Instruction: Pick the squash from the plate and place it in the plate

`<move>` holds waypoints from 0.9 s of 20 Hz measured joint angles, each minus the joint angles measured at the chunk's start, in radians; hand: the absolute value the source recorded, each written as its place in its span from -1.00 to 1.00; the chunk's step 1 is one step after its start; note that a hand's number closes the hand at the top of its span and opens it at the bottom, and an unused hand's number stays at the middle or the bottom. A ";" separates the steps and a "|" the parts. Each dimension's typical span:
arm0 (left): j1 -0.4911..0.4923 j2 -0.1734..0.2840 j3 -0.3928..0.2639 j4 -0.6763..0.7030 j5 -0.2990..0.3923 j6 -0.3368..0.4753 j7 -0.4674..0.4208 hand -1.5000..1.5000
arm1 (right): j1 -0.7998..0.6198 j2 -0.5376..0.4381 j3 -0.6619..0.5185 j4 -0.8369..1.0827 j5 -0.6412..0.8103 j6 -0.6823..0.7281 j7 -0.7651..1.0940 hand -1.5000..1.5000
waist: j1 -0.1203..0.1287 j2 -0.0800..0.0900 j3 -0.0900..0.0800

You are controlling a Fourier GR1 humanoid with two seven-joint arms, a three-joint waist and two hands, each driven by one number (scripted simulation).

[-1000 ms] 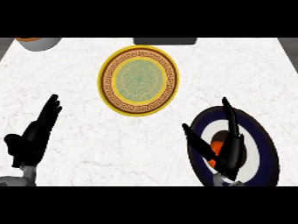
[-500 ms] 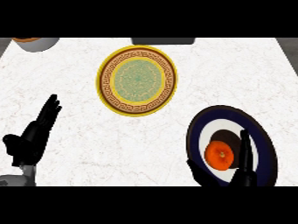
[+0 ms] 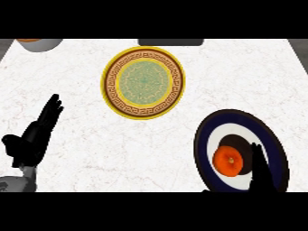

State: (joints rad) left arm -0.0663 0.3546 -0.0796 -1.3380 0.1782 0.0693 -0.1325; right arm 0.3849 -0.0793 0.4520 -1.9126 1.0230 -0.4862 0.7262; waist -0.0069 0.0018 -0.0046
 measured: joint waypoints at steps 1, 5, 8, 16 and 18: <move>0.006 -0.005 -0.003 0.000 -0.004 -0.001 -0.007 0.00 | -0.012 0.010 0.003 -0.027 0.019 0.054 0.052 -1.00 | 0.002 0.000 0.001; -0.001 -0.010 0.008 0.022 -0.006 -0.014 -0.017 0.00 | -0.061 0.043 0.017 -0.098 0.076 0.232 0.217 -1.00 | 0.005 -0.001 0.002; 0.004 -0.022 0.013 0.020 -0.020 -0.015 -0.018 0.00 | -0.085 0.054 0.018 -0.108 0.093 0.297 0.277 -1.00 | 0.006 -0.001 0.003; 0.012 -0.037 0.027 -0.009 -0.036 -0.030 0.005 0.00 | -0.156 0.061 -0.052 -0.065 0.043 0.435 0.315 -1.00 | 0.008 -0.002 0.004; 0.015 -0.049 0.027 -0.006 -0.050 -0.030 -0.002 0.00 | -0.148 0.056 -0.065 -0.054 0.030 0.442 0.307 -1.00 | 0.007 -0.002 0.004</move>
State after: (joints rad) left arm -0.0517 0.3053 -0.0530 -1.3445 0.1281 0.0394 -0.1342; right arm 0.2372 -0.0230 0.3865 -1.9663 1.0527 -0.0445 1.0337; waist 0.0003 -0.0002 -0.0002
